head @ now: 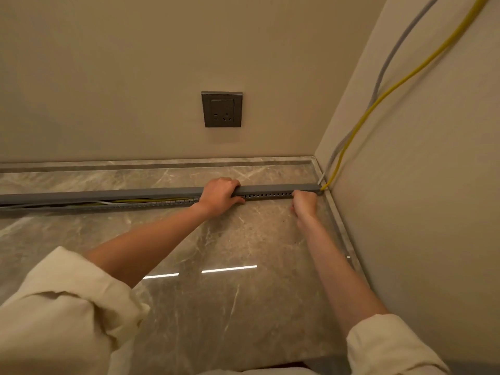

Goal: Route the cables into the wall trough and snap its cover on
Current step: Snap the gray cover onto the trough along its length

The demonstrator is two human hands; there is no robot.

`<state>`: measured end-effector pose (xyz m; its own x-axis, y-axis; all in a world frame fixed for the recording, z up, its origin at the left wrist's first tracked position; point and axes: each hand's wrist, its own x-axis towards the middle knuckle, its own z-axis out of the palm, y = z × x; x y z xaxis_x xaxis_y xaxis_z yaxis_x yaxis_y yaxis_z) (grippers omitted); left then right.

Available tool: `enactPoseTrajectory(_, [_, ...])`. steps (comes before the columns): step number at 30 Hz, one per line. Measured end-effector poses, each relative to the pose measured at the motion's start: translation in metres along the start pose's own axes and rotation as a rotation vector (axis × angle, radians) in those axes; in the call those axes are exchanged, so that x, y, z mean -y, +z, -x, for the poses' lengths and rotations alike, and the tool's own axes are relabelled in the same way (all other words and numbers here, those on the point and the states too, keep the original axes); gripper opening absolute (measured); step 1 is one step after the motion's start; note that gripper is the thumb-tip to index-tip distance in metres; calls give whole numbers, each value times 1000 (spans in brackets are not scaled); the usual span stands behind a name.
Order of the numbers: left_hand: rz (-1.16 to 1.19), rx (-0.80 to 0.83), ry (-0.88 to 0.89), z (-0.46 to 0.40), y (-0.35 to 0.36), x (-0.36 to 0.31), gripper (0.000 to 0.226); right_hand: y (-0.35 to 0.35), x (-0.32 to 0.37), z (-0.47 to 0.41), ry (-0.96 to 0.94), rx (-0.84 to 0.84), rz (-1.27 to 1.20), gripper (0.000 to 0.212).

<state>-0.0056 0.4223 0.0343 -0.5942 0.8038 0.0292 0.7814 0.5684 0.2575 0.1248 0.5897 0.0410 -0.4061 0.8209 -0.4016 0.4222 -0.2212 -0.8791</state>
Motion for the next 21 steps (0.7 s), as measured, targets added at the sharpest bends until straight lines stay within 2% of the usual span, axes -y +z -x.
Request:
enactPoseTrajectory(2, [7, 11, 17, 7, -2, 11, 43, 12, 5, 7, -77, 12, 64, 10])
enactPoseTrajectory(6, [30, 13, 24, 32, -14, 54, 65, 43, 20, 22, -166, 22, 121, 12])
enactPoseTrajectory(12, [20, -3, 3, 98, -38, 143, 75, 109, 23, 57, -240, 89, 212, 29])
enactPoseTrajectory(14, [-1, -30, -15, 118, -45, 167, 79, 130, 23, 72, -283, 115, 227, 20])
enactPoseTrajectory(16, [-44, -66, -59, 144, -54, 199, 83, 163, 22, 95, -348, 171, 272, 12])
enactPoseTrajectory(21, [-91, -83, -156, 187, -76, 259, 84, 227, 18, 148, -563, 369, 448, 17])
